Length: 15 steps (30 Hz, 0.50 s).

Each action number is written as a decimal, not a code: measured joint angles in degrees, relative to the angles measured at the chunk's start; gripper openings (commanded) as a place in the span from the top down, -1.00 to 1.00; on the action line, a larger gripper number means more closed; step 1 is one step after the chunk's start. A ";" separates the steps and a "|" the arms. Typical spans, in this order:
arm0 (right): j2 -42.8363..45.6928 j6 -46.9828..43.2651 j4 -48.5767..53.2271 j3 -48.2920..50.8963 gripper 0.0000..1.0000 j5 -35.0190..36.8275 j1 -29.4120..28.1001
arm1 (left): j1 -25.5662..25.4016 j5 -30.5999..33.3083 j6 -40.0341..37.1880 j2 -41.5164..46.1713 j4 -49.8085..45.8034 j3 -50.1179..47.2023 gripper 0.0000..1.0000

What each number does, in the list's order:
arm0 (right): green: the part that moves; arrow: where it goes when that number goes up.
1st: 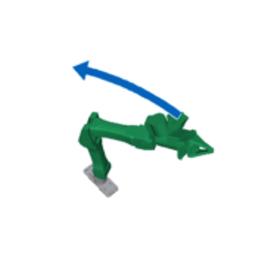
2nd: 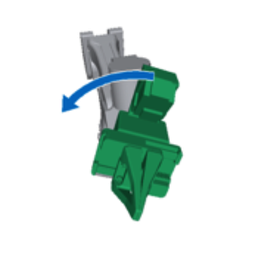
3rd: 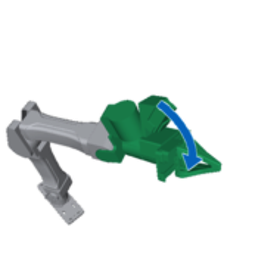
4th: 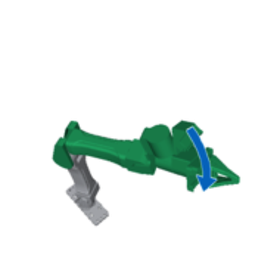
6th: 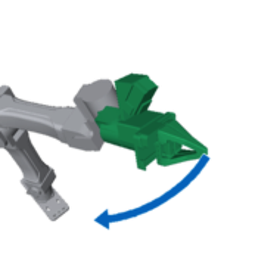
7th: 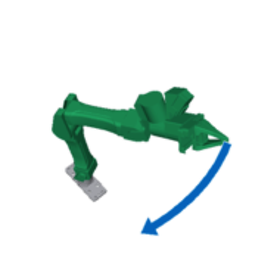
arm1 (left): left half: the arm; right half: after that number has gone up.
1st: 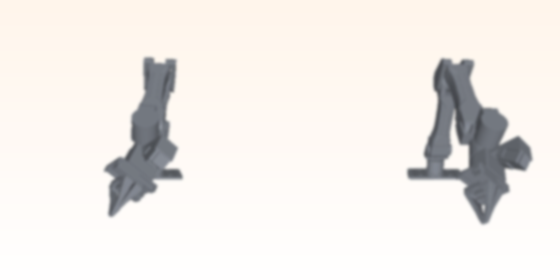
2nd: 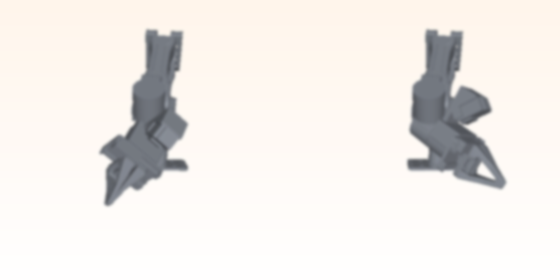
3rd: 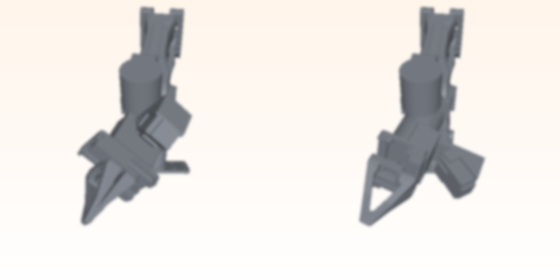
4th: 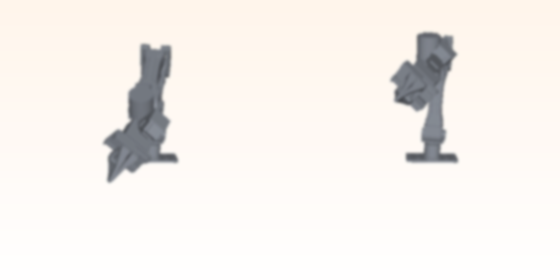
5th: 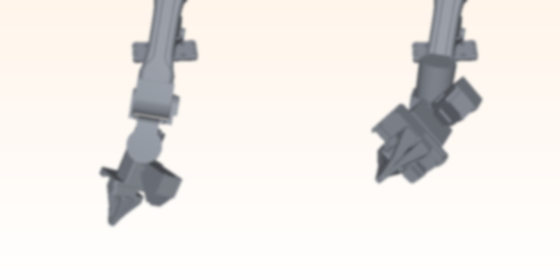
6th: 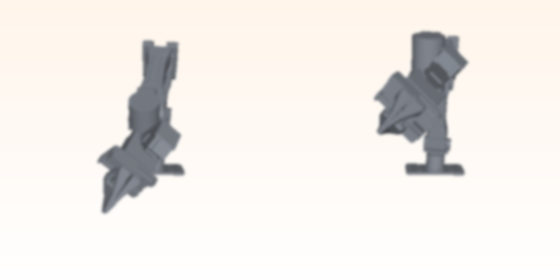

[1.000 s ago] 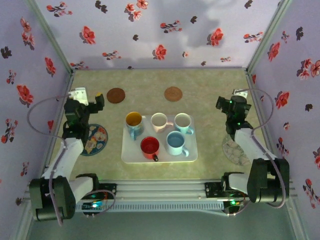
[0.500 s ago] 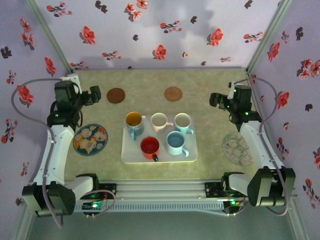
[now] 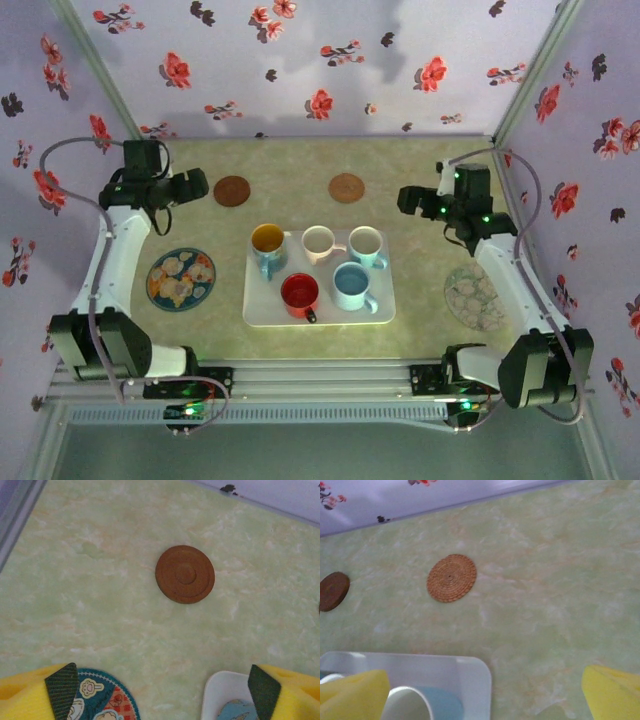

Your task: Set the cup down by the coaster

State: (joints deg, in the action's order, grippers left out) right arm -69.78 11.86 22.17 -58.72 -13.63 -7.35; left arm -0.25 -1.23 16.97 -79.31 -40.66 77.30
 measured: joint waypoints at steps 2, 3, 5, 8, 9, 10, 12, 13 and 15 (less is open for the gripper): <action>-0.28 0.24 -0.17 0.00 -0.99 -0.39 -0.61 | -0.17 -0.46 0.59 -1.64 -0.48 0.61 -0.67; -0.39 0.42 -0.44 0.00 -0.99 -0.59 -0.85 | -0.35 -0.63 0.79 -2.47 -0.57 0.79 -0.63; -0.52 0.70 -1.27 0.00 -0.99 -1.03 -1.14 | -0.66 -1.05 1.25 -4.04 -0.59 0.94 -0.54; -0.83 0.94 -2.27 0.00 -0.99 -1.66 -1.55 | -1.18 -1.86 1.79 -6.62 -0.59 1.60 -0.39; -1.07 1.27 -2.69 0.00 -0.99 -1.73 -1.70 | -1.36 -2.05 1.92 -7.69 -0.55 2.10 -0.33; -1.31 1.36 -3.06 0.00 -0.99 -1.88 -1.84 | -1.51 -2.25 2.10 -8.70 -0.55 2.64 -0.28; -1.99 1.77 -3.96 0.02 -0.99 -2.10 -2.25 | -1.84 -2.62 2.23 -10.84 -0.55 3.85 -0.17; -2.23 1.90 -4.42 0.02 -0.99 -2.12 -2.45 | -2.01 -2.80 2.25 -11.76 -0.50 4.35 -0.12; -2.71 2.16 -5.25 0.04 -0.99 -2.25 -2.84 | -2.32 -3.10 2.27 -13.97 -0.52 5.64 0.02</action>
State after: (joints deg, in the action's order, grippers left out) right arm -72.49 14.02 16.93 -58.67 -15.88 -10.20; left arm -2.57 -4.34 19.25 -93.27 -41.19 82.94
